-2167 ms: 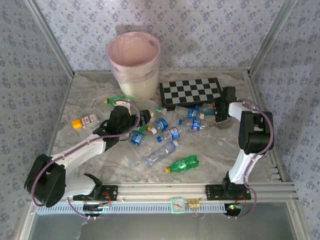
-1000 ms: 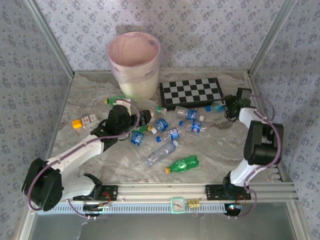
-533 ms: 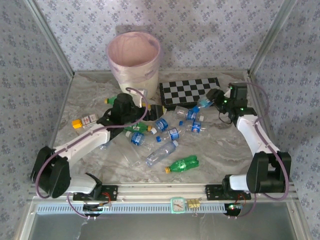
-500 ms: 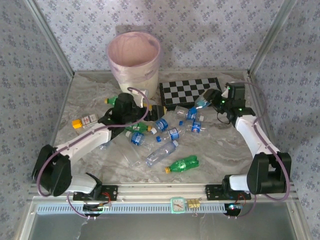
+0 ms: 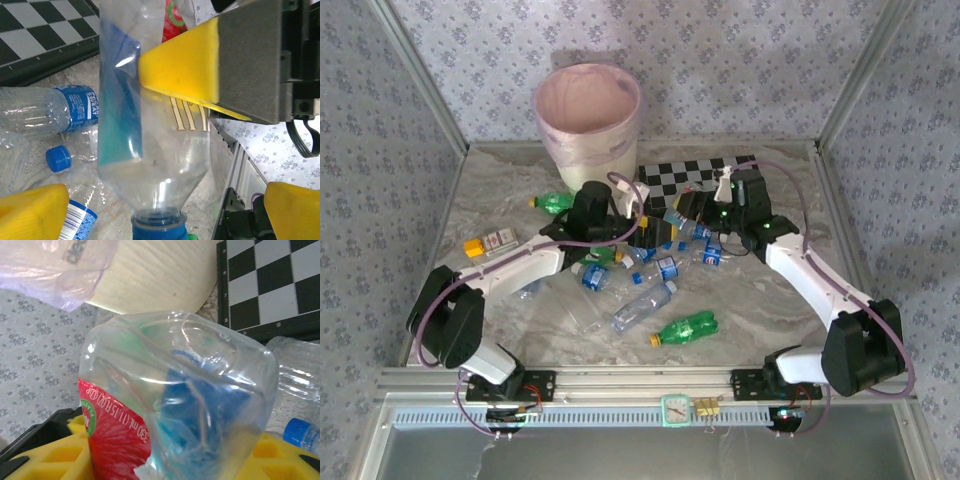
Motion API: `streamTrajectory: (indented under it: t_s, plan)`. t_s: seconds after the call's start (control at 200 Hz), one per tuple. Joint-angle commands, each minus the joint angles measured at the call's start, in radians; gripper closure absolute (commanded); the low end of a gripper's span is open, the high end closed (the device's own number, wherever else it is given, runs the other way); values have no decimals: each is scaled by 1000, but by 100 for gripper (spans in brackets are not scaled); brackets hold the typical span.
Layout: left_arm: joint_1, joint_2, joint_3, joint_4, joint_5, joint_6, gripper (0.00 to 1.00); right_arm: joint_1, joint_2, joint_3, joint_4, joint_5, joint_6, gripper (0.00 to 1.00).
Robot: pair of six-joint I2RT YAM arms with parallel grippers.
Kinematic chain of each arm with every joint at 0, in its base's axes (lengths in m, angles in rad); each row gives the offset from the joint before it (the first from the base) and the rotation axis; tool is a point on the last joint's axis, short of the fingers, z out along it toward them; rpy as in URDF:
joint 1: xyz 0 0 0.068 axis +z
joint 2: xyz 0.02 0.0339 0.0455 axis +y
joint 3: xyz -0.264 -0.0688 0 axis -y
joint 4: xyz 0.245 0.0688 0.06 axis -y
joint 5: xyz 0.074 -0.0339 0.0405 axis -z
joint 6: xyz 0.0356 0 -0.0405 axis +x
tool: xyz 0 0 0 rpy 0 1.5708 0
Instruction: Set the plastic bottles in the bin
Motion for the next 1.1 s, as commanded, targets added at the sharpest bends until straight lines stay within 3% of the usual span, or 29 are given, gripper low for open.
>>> streamTrajectory:
  t_s: [0.0, 0.435, 0.7, 0.91, 1.094]
  plan:
    - [-11, 22, 29, 34, 50, -11, 0, 18, -5, 30, 24, -22, -16, 58]
    - [-13, 46, 22, 70, 25, -12, 8, 74, 3, 26, 53, -16, 13, 58]
    - [-13, 31, -1, 95, -1, -11, 42, 85, 6, 10, 70, -16, 33, 54]
    - [-13, 11, -24, 91, -18, -11, 45, 80, -13, 26, 48, 10, 46, 34]
    - [-12, -39, -75, 72, -68, -4, 45, 20, -57, 69, -30, 63, 33, 17]
